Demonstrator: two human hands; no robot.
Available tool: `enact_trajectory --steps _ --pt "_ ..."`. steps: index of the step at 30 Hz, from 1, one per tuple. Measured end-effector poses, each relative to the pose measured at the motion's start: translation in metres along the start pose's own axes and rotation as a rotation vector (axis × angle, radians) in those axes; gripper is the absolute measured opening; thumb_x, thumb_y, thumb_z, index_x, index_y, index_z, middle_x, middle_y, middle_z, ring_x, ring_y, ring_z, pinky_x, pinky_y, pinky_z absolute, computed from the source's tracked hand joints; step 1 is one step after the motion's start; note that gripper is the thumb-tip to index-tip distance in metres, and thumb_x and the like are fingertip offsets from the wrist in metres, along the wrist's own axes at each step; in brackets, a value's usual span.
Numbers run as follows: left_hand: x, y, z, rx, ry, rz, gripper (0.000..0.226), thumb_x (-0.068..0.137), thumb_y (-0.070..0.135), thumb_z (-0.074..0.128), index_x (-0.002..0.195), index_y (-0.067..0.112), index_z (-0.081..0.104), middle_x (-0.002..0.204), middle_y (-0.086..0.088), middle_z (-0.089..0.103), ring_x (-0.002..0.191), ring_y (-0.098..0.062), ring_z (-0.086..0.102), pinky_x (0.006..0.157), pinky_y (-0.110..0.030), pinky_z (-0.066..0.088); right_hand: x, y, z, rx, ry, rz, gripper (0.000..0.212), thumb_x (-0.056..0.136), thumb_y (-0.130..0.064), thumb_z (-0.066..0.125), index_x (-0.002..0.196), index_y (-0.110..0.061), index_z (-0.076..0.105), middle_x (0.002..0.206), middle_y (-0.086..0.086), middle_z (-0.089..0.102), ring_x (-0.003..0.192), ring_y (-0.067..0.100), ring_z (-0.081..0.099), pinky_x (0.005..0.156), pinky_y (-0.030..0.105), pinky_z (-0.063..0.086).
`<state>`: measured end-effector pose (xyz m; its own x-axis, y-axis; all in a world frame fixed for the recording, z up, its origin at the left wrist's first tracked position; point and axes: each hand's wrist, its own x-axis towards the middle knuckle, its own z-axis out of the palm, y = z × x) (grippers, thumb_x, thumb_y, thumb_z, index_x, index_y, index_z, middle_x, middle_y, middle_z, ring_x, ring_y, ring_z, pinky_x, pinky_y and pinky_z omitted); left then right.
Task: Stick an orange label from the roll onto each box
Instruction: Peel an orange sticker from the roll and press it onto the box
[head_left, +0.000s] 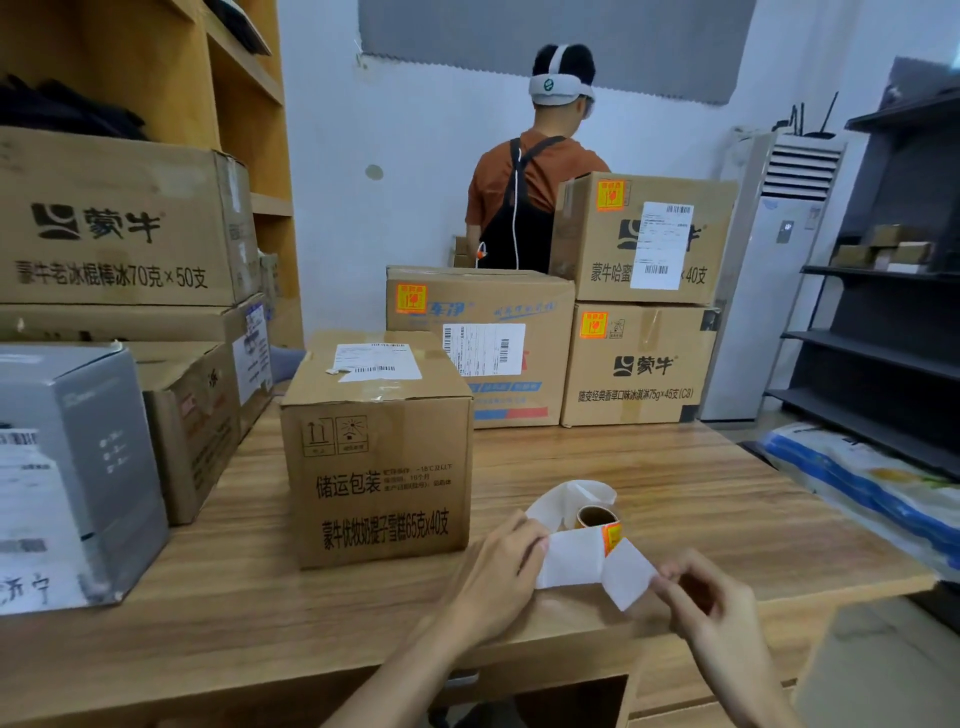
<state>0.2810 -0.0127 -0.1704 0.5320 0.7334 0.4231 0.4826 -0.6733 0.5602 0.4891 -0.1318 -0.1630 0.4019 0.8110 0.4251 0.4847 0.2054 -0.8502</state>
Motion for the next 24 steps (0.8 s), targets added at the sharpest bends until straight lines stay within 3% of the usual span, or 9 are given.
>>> enact_trajectory --steps 3,6,9,12,15,18,20,24 --pt "0.0 0.004 -0.005 0.043 0.025 -0.003 0.026 0.106 0.037 0.038 0.109 0.027 0.061 0.103 0.018 0.047 0.089 -0.004 0.052 0.074 -0.028 0.044 0.001 -0.009 -0.008 0.04 0.038 0.021 0.028 0.088 -0.003 0.066 0.067 -0.02 0.059 0.051 0.001 0.048 0.052 0.016 0.043 0.058 0.031 0.036" --pt "-0.001 0.008 -0.01 0.138 0.072 -0.025 0.033 0.104 0.046 0.04 0.128 0.032 0.056 0.12 0.018 0.048 0.099 -0.003 0.055 0.079 -0.026 0.047 0.004 -0.018 -0.008 0.044 0.084 0.012 0.024 0.087 -0.007 0.066 0.068 -0.019 0.06 0.055 0.013 0.049 0.055 0.019 0.043 0.06 0.037 0.037" --pt "-0.003 0.013 -0.016 0.214 0.165 0.003 0.041 0.1 0.051 0.044 0.136 0.032 0.053 0.125 0.018 0.049 0.096 -0.004 0.058 0.072 -0.023 0.051 0.005 -0.033 -0.001 -0.031 0.117 -0.079 0.021 0.088 -0.01 0.068 0.07 -0.02 0.062 0.053 0.0 0.049 0.053 0.012 0.043 0.058 0.032 0.038" --pt "-0.002 0.026 -0.028 0.117 0.257 0.002 0.026 0.098 0.048 0.053 0.113 0.03 0.065 0.108 0.02 0.053 0.08 0.0 0.055 0.063 -0.013 0.041 0.005 -0.053 0.009 -0.169 0.149 -0.251 0.024 0.085 -0.01 0.071 0.069 -0.022 0.058 0.059 -0.01 0.052 0.052 0.01 0.045 0.053 0.022 0.034" --pt "-0.002 0.046 -0.043 -0.114 0.282 -0.059 0.021 0.095 0.046 0.061 0.09 0.028 0.071 0.093 0.016 0.059 0.082 -0.001 0.056 0.066 -0.017 0.042 0.007 -0.065 0.025 -0.316 0.156 -0.376 0.024 0.085 -0.015 0.071 0.073 -0.026 0.053 0.071 -0.011 0.053 0.058 0.009 0.05 0.053 0.025 0.039" --pt "-0.006 0.064 -0.062 -0.277 0.325 -0.094 0.022 0.093 0.045 0.066 0.086 0.027 0.076 0.088 0.013 0.064 0.081 -0.001 0.058 0.067 -0.015 0.041 0.008 -0.077 0.045 -0.422 0.173 -0.516 0.016 0.089 -0.027 0.061 0.078 -0.027 0.049 0.076 -0.012 0.052 0.06 0.001 0.053 0.045 0.027 0.039" --pt "-0.007 0.068 -0.073 -0.324 0.369 -0.126 0.021 0.09 0.042 0.07 0.084 0.024 0.078 0.086 0.012 0.066 0.077 0.0 0.057 0.067 -0.014 0.04 0.01 -0.086 0.056 -0.502 0.197 -0.629 0.016 0.09 -0.034 0.052 0.078 -0.024 0.052 0.075 -0.009 0.05 0.054 0.006 0.051 0.039 0.025 0.033" --pt "-0.01 0.068 -0.092 -0.347 0.472 -0.194 0.017 0.086 0.04 0.076 0.079 0.024 0.078 0.08 0.01 0.069 0.074 -0.002 0.061 0.068 -0.017 0.046 0.013 -0.105 0.075 -0.645 0.28 -0.825 0.023 0.089 -0.025 0.053 0.069 -0.014 0.053 0.069 -0.002 0.048 0.05 0.018 0.047 0.041 0.027 0.026"
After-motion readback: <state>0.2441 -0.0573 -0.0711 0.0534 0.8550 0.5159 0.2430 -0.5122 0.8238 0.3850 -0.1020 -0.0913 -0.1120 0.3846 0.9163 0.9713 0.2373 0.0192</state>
